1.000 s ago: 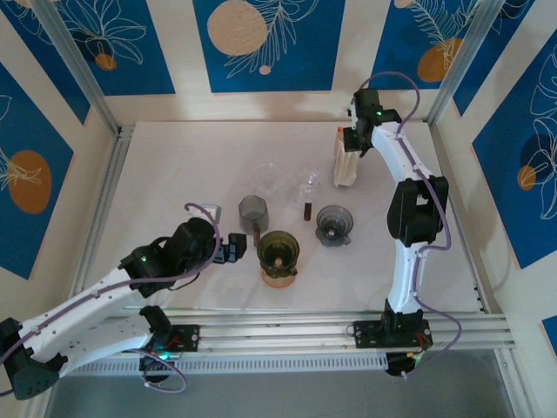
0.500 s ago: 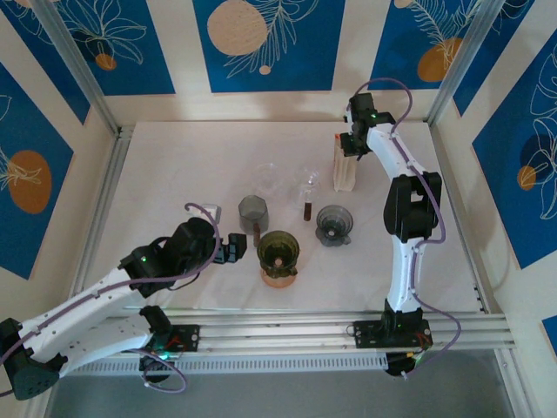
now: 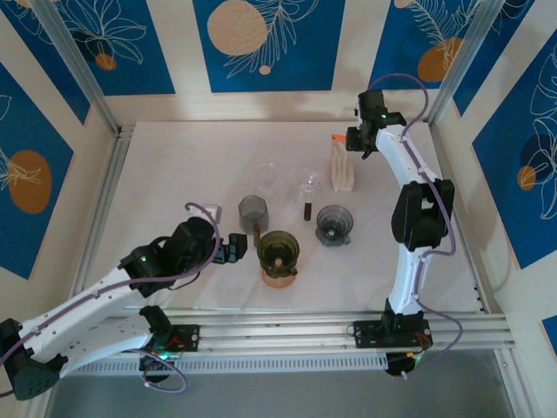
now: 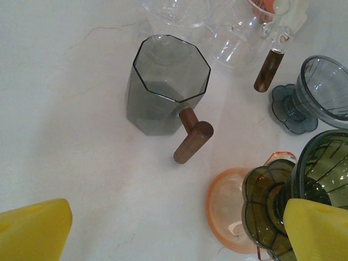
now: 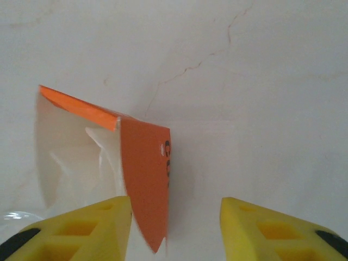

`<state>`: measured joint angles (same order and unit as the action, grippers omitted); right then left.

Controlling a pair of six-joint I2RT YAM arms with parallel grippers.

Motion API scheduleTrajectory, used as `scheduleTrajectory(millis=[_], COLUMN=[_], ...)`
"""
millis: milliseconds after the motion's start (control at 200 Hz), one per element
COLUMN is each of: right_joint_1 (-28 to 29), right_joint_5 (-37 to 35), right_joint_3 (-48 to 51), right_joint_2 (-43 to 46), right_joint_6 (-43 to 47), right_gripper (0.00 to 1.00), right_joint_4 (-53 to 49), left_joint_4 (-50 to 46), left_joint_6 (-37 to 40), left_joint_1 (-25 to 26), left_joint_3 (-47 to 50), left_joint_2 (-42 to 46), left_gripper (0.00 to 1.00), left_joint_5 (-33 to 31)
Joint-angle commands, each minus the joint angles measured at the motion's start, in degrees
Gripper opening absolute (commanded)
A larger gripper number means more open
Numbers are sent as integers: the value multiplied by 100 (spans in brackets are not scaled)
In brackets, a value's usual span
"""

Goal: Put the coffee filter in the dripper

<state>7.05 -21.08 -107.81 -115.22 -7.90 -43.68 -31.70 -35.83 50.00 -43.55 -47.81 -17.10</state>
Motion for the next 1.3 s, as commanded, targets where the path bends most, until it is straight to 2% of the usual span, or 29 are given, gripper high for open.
scheduleTrajectory(millis=[0,245,350,520,885,1296], right_joint_1=[19,615,861,1107,1034,1005], right_joint_5=[166,654,804,599,35,-310], right_joint_3=[274,1286,1644,1834,1772,1587], right_joint_2=[634,1209,1146,835,389,73], right_joint_6=[-502,-1130,-1392,-1663,-1977,-1974], right_gripper=[50,49,46,41,33,33], right_joint_4=[145,354,468,556,628,540], left_joint_4=[136,159,157,119,122,147], left_joint_6=[76,52,50,44,15,-1], left_joint_1=[-73,-88,-91,-105,-139,-192], left_joint_3=[-31,22,40,58,145,171], left_joint_2=[26,44,44,68,184,184], left_gripper=[100,100,100,100,100,100], left_joint_5=[64,70,77,65,35,79])
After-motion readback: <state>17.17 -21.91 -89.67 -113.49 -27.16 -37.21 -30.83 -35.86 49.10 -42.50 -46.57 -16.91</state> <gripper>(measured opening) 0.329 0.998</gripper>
